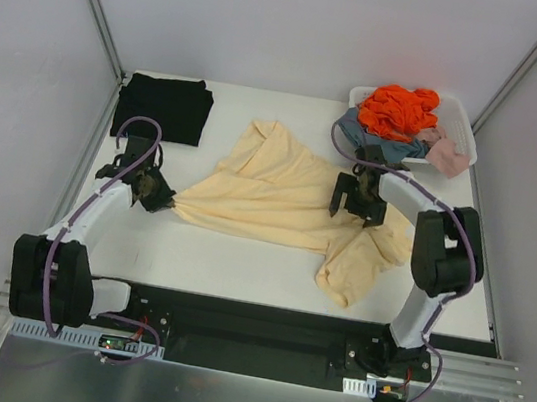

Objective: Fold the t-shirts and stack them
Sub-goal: Flatten out the tshirt

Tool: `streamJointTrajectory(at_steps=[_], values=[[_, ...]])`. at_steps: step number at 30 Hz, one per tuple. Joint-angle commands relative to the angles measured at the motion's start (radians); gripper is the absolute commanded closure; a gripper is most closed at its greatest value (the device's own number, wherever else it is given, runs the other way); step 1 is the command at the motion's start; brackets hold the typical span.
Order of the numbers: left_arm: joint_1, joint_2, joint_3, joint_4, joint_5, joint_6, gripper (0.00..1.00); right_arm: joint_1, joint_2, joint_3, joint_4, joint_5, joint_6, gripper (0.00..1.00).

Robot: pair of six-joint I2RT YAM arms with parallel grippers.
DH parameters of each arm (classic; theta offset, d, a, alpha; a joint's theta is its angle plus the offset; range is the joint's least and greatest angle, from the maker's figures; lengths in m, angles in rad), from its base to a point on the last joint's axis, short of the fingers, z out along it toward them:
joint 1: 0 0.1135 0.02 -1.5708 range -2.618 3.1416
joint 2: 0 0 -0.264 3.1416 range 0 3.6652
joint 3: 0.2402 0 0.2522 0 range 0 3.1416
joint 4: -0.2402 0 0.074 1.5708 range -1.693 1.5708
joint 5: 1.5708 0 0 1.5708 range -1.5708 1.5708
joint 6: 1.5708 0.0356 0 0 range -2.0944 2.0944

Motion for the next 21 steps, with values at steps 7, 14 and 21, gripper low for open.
streamJointTrajectory(at_steps=[7, 14, 21], values=[[0.035, -0.156, -0.011, -0.04, 0.034, 0.029, 1.0, 0.115, 0.25, 0.454, -0.016, 0.017, -0.111, 0.03], [-0.038, 0.021, 0.102, 0.072, 0.174, 0.078, 1.0, 0.113, 0.1, 0.284, 0.019, 0.136, -0.139, 0.03], [-0.155, 0.333, 0.379, 0.079, 0.162, 0.098, 1.0, 0.115, -0.133, 0.086, -0.032, 0.17, -0.161, 0.03]])
